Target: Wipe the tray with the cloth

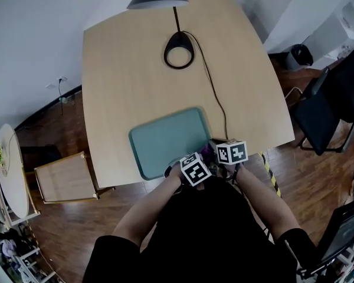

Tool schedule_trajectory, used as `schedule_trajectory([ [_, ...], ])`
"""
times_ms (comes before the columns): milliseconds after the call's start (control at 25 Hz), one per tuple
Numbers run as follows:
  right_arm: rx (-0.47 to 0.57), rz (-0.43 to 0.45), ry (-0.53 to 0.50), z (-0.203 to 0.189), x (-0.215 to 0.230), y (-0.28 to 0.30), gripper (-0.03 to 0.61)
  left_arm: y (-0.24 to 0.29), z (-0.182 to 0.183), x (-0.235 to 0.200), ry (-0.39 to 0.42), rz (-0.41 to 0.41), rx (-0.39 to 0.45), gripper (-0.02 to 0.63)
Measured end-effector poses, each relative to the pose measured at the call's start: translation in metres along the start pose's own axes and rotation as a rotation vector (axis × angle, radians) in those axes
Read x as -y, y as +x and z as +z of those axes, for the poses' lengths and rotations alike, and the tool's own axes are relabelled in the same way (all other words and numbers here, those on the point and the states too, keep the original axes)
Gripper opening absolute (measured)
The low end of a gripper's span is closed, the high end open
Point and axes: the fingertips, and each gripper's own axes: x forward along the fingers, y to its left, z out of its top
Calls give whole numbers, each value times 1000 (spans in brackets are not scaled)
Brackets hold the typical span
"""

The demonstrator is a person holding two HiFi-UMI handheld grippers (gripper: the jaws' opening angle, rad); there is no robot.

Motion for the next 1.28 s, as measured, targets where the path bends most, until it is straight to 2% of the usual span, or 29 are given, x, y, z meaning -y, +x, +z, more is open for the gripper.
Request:
schedule_trajectory([
  [80,2,5,-1,-1,0,0,21,-1,-1,-1,42,-36,-20,97],
  [160,0,9,-3,-3,0,1,21,-6,-4,-5,52,-55,-34,97],
  [360,-22,20,-7,-8,0,3,23,-23,-7,-28,82,-32,-70,97],
  [480,-32,25,-17,-8,-1,4,24,-39,-6,-61,56,17,-62,97],
  [600,-32,22,-24,-8,-2,5,25,-59,9,-107,32,110,-37,97],
  [760,-35,17,-26,-9,-6,6,25,-81,32,-157,94,217,-46,97],
  [880,-35,13,-27,-10,-9,5,25,-83,41,-179,130,256,-76,97],
  [1000,-29,15,-24,-7,-8,4,25,-74,43,-178,128,234,-96,97],
  [1160,-23,17,-24,-8,-6,1,25,-48,25,-160,129,187,-131,97],
  [1280,-16,19,-29,-8,-6,0,25,-38,18,-144,78,149,-100,95],
])
